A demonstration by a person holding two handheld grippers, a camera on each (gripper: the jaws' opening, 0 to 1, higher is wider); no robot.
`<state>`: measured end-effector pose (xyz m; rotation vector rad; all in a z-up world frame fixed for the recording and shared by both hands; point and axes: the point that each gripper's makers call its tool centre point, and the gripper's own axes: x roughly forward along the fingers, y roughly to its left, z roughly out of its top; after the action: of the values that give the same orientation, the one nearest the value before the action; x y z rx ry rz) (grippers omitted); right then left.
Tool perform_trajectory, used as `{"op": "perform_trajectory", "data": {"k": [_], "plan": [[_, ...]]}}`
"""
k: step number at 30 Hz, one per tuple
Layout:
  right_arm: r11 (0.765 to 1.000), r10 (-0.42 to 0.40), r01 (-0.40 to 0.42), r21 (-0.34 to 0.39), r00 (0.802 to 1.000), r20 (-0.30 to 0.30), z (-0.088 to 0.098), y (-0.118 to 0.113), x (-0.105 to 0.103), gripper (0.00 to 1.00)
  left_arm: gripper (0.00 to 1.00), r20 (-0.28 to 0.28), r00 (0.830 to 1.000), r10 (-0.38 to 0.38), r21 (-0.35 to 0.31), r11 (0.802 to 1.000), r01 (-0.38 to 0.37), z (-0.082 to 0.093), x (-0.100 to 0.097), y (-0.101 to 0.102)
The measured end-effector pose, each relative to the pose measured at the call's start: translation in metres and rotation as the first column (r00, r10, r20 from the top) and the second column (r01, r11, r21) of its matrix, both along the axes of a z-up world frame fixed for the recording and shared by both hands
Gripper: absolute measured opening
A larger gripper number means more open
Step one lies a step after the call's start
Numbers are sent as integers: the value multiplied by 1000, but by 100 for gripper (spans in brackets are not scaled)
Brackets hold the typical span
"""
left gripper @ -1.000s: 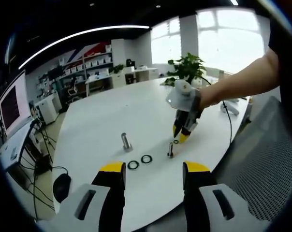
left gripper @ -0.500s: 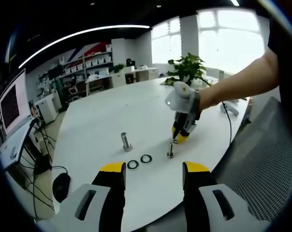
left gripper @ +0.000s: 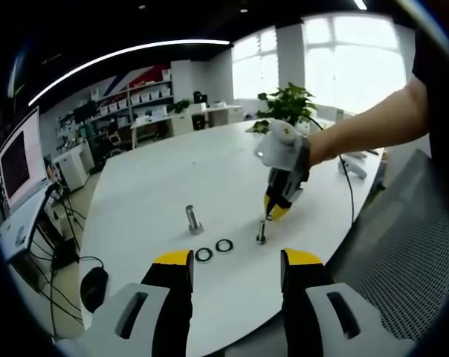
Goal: Place the washer onto the threaded stud by aligning its center hole with the stud, sliding it down to the base, and recovering from edge contact or off-axis alignment until the washer reaches the visible bottom stop.
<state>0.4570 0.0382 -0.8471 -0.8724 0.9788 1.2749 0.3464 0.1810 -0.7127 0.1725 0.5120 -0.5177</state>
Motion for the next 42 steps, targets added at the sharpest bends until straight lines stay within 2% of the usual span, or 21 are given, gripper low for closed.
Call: {"op": "perform_trajectory", "data": {"k": [13, 17, 28, 42], "plan": [[993, 79, -80, 88, 997, 14, 44, 35, -13, 14, 45, 1, 1000, 1, -3, 1000, -1, 0, 1, 0], [989, 107, -107, 101, 994, 6, 52, 44, -20, 14, 45, 3, 1000, 2, -5, 1000, -2, 1, 1, 0], [983, 176, -175, 54, 984, -7, 45, 48, -31, 14, 45, 6, 1000, 4, -9, 1000, -4, 1, 3, 0], [983, 185, -184, 15, 983, -22, 33, 47, -31, 14, 45, 12, 1000, 5, -11, 1000, -5, 1, 3, -1]]}}
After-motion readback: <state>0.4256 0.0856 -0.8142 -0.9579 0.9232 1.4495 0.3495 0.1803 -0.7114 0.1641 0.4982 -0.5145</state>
